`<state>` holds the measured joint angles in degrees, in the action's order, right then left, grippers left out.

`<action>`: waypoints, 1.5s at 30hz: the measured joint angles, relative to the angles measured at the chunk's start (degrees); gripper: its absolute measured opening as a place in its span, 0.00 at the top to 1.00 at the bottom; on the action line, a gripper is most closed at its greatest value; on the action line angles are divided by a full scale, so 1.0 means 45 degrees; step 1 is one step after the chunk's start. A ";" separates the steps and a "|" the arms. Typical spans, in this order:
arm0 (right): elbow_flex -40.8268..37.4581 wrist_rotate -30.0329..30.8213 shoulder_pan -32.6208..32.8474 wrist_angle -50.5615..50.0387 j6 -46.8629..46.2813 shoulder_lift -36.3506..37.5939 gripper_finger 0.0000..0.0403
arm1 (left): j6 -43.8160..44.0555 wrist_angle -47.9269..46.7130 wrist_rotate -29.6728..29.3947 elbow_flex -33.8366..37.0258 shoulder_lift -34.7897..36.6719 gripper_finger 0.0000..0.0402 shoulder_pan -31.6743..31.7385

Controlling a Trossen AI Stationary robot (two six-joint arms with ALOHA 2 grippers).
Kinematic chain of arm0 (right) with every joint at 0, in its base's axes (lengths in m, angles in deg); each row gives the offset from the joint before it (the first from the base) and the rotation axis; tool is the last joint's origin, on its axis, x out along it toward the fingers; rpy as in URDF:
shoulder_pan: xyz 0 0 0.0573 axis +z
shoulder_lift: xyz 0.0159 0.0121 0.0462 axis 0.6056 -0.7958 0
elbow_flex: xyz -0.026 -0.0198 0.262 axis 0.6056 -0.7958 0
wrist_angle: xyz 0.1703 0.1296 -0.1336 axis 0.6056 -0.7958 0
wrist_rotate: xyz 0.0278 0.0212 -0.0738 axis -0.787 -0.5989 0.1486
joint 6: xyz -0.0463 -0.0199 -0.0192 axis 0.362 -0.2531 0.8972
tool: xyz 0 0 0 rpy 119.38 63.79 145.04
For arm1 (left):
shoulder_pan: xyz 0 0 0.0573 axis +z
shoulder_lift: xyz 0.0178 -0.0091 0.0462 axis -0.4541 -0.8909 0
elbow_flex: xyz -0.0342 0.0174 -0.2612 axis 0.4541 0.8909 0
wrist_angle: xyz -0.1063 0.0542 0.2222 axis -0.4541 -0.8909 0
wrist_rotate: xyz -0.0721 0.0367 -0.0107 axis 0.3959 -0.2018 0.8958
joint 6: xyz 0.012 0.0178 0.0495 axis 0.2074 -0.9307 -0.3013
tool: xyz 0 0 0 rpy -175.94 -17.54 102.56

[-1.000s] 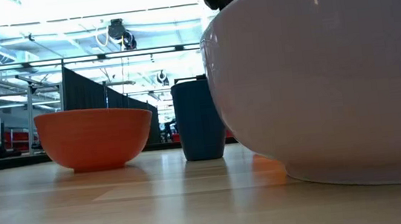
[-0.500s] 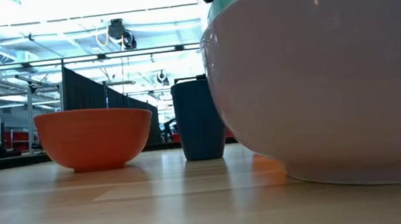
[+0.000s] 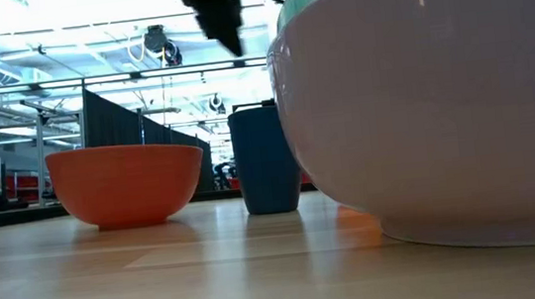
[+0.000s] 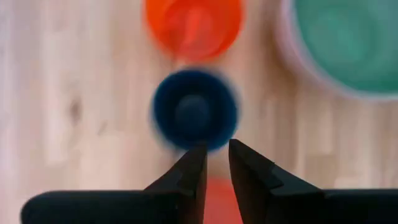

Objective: Nest bowls inside each other
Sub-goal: Stack the left orange bowl onto the green bowl

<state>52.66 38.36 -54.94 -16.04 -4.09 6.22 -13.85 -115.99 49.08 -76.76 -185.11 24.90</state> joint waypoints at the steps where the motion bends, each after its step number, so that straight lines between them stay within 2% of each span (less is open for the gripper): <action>1: 0.0000 0.0002 -0.0003 -0.0001 0.0023 0.0000 0.77 | -0.0060 -0.0460 -0.0289 0.0000 0.0120 0.88 0.0075; 5: 0.0000 -0.0002 0.0000 0.0106 0.0281 0.0000 0.77 | -0.0221 -0.2269 -0.1218 0.0005 0.0439 0.88 0.0342; 14: 0.0000 -0.0088 0.0118 0.0510 0.0557 -0.0005 0.77 | -0.0247 -0.2781 -0.1476 0.1028 0.0532 0.88 0.0772; 17: 0.0000 -0.0094 0.0117 0.0515 0.0650 -0.0005 0.77 | -0.0264 -0.2983 -0.2719 0.1398 0.0540 0.88 0.1034; 19: 0.0000 -0.0103 0.0118 0.0510 0.0749 -0.0005 0.77 | -0.0264 -0.2981 -0.3368 0.1660 0.0716 0.88 0.1394; 26: 0.0000 -0.0460 0.0121 0.0502 0.0940 -0.0005 0.77 | 0.0111 -0.3069 -0.4347 0.2137 0.1383 0.88 0.3580; 35: 0.0000 -0.0817 0.0117 0.0491 0.1098 -0.0005 0.77 | 0.0805 -0.3502 -0.4402 0.2922 0.1614 0.88 0.6830; 45: 0.0000 -0.1027 0.0117 0.0490 0.1125 -0.0005 0.77 | 0.2788 -0.3507 -0.3222 0.3199 0.1605 0.88 0.8847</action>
<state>52.66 33.74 -54.42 -13.83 0.97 6.20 -1.31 -131.77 34.58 -62.36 -177.89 64.71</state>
